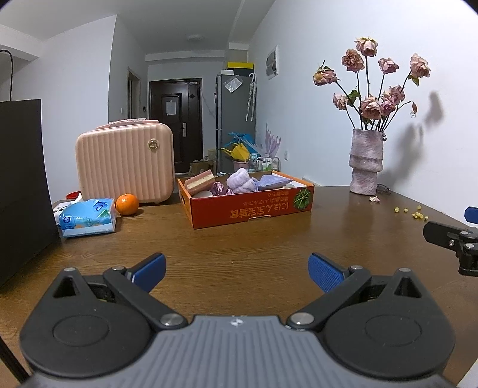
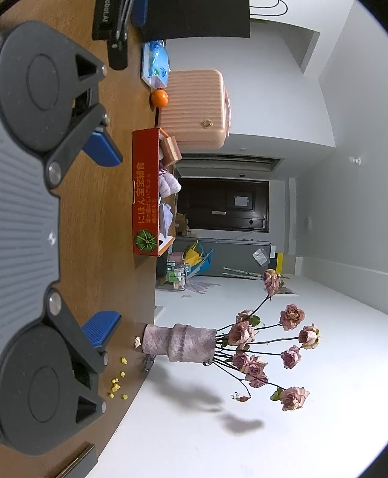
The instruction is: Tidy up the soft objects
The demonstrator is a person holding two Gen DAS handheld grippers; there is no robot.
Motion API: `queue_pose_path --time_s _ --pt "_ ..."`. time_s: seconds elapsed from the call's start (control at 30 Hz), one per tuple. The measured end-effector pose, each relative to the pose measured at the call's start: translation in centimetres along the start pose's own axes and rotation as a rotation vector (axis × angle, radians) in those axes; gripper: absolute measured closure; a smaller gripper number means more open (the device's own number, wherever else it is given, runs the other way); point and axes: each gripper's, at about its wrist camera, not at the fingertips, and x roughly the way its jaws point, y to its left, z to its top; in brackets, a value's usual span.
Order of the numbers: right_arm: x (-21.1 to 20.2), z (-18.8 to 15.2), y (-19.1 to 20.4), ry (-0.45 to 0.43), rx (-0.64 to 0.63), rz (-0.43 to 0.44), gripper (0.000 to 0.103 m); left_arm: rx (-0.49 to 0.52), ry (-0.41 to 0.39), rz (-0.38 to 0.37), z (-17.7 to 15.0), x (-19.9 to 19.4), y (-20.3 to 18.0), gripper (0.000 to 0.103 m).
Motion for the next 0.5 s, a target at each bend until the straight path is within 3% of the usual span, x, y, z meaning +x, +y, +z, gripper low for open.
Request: queue_pose_path --time_s 0.5 --pt "-0.48 -0.01 0.03 -0.009 0.003 -0.003 0.000 -0.004 -0.002 0.000 -0.12 -0.45 -0.03 0.000"
